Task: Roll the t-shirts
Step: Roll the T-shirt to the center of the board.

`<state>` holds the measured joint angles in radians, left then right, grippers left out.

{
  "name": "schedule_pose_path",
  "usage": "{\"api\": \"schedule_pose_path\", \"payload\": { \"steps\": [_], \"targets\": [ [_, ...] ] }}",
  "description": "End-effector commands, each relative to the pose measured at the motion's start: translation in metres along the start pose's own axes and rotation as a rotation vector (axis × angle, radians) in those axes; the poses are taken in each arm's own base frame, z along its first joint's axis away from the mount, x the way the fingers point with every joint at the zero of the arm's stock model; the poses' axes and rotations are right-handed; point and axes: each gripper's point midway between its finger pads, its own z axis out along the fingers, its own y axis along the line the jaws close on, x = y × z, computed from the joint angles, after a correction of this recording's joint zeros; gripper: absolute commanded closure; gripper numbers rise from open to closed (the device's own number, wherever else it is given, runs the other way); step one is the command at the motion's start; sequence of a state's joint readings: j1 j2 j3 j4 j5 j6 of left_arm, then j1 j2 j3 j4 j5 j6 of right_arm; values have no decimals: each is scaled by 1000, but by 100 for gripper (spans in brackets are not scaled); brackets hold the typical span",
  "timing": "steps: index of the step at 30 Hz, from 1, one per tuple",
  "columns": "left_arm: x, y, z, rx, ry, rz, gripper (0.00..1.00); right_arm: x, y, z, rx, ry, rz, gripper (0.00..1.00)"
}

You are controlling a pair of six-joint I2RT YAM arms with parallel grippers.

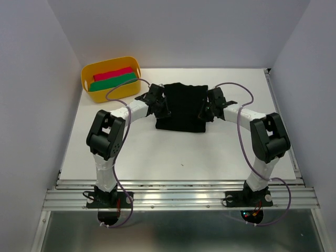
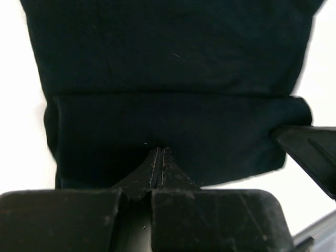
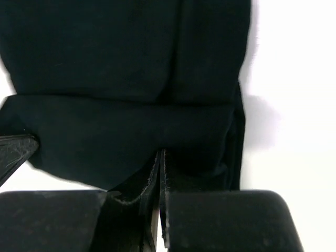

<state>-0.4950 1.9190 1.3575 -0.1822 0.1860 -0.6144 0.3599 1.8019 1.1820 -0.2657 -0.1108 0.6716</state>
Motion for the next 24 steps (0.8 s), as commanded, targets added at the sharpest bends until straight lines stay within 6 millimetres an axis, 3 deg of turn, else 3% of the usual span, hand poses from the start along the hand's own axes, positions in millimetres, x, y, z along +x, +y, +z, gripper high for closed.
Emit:
{"api": "schedule_pose_path", "payload": {
  "steps": [1,6,10,14,18,20,23,24],
  "targets": [
    [-21,-7,18,23,-63,11,100,-19,4,15,11,-66,13,96],
    [-8,4,36,14,-26,20,100,1,-29,35,110,-29,-6,96],
    [10,16,40,-9,14,31,100,7,-43,38,158,-26,-19,96],
    [33,24,32,-27,46,43,100,4,-45,33,174,-37,-39,96],
    [62,31,10,-53,60,60,100,2,-47,18,187,-48,-67,96],
    [64,30,-1,-61,37,54,100,15,-55,14,194,-24,-74,96],
    [72,38,-4,-80,41,43,100,27,-56,5,163,-3,-74,96],
    [72,38,-3,-82,39,43,100,39,-58,2,156,18,-75,96]
  ]
}}
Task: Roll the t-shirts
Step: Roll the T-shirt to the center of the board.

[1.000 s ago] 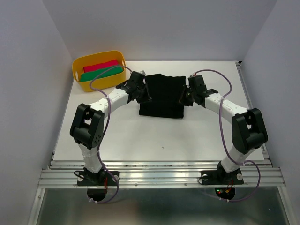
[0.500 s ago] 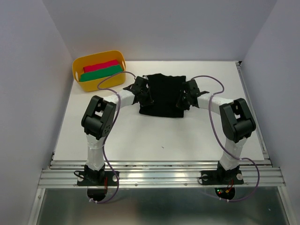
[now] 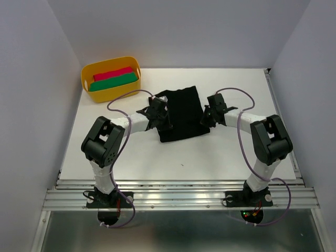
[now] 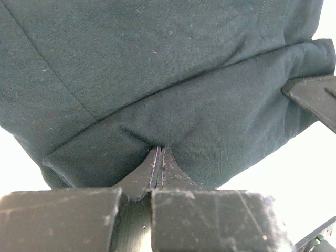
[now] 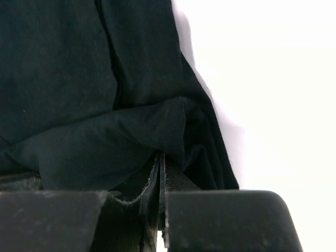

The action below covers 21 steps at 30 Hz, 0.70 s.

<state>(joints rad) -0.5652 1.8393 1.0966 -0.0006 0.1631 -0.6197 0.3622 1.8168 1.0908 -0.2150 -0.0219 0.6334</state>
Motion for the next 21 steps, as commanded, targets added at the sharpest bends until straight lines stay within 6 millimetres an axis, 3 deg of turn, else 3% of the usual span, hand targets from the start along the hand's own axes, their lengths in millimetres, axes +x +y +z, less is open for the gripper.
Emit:
{"api": "schedule_pose_path", "payload": {
  "steps": [1,2,5,6,7,13,16,17,19,21],
  "targets": [
    [13,23,-6,-94,27,0,100,27,-25,-12,57,33,-36,96],
    [11,23,-2,-98,32,5,100,47,-19,-13,33,77,-48,97],
    [11,28,9,-123,49,16,100,65,-11,-24,8,93,-62,97],
    [3,23,12,-119,37,23,100,75,-5,-28,-3,105,-61,97],
    [2,26,14,-136,46,36,100,88,-10,-31,5,127,-54,97],
    [-21,15,32,-132,35,87,100,121,12,-68,-99,145,-24,97],
    [-43,4,36,-122,9,107,100,124,23,-82,-124,147,-61,97],
    [-46,5,37,-128,16,119,100,120,33,-87,-146,140,-80,95],
    [-69,-9,31,-107,-21,134,100,113,34,-93,-132,130,-120,94],
    [-95,-26,19,-81,-71,159,100,91,43,-102,-128,64,-167,90]
  ]
}}
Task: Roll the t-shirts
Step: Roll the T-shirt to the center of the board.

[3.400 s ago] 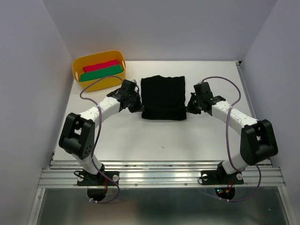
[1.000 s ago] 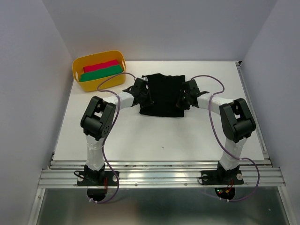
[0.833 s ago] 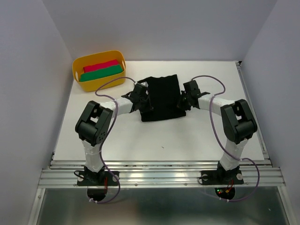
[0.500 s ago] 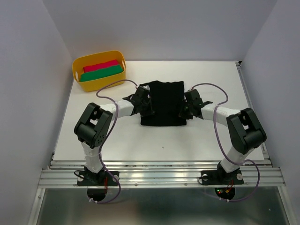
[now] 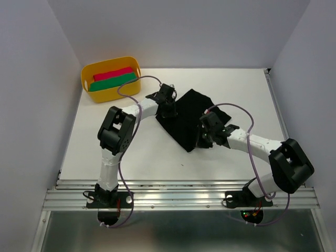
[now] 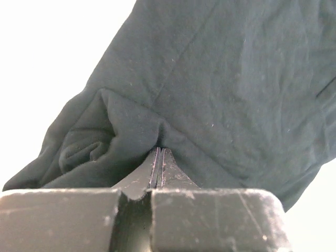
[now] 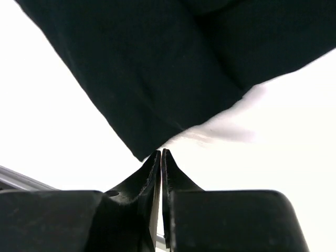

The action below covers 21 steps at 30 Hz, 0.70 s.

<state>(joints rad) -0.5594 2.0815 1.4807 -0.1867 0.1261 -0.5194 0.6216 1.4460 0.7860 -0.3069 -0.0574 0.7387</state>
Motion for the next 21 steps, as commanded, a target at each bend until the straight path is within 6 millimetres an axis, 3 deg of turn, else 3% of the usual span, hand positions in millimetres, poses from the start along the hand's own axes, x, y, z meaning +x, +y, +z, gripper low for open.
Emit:
{"api": "schedule_pose_path", "payload": {
  "steps": [1,5,9,14,15,16,17,21],
  "targets": [
    [-55,-4,-28,-35,-96,73,100,-37,14,-29,25,-101,-84,89],
    [-99,-29,-75,33,-206,115,100,-65,19,-45,80,-152,-199,80],
    [-114,-41,-112,79,-250,142,100,-81,20,-46,157,-162,-340,66],
    [-95,-25,-142,86,-247,79,100,-78,49,-35,149,-139,-534,47],
    [-102,-29,-155,102,-276,68,100,-75,54,-33,149,-135,-569,43],
    [-87,-17,-150,86,-247,48,100,-73,57,-32,164,-146,-601,40],
    [-88,-15,-165,91,-274,34,100,-64,66,-30,158,-138,-645,38],
    [-56,20,-172,46,-245,-63,100,-46,72,-13,202,-109,-776,33]
  ]
}}
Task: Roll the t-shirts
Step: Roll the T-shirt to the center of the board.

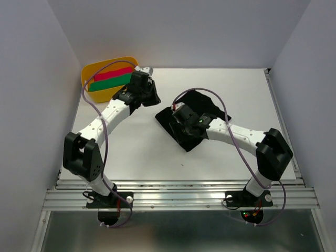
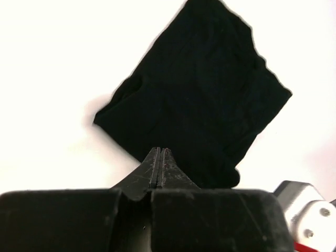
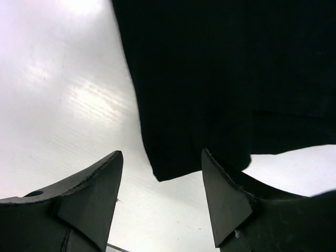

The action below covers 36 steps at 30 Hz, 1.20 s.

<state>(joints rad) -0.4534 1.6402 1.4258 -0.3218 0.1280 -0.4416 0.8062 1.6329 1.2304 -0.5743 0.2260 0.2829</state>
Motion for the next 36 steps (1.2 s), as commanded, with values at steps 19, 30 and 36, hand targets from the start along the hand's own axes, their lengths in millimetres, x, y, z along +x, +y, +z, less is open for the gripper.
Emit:
{"api": "schedule_pose_path", "payload": {
  "steps": [19,30,36],
  "targets": [
    [113,56,-36,41,93,-264,15,21,23,51,84,-28,-182,99],
    [140,54,-8,157,109,-314,3,3,72,29,-181,-84,-67,99],
    [154,59,8,165,129,-332,2,2,83,20,-254,-86,-59,99]
  ]
}}
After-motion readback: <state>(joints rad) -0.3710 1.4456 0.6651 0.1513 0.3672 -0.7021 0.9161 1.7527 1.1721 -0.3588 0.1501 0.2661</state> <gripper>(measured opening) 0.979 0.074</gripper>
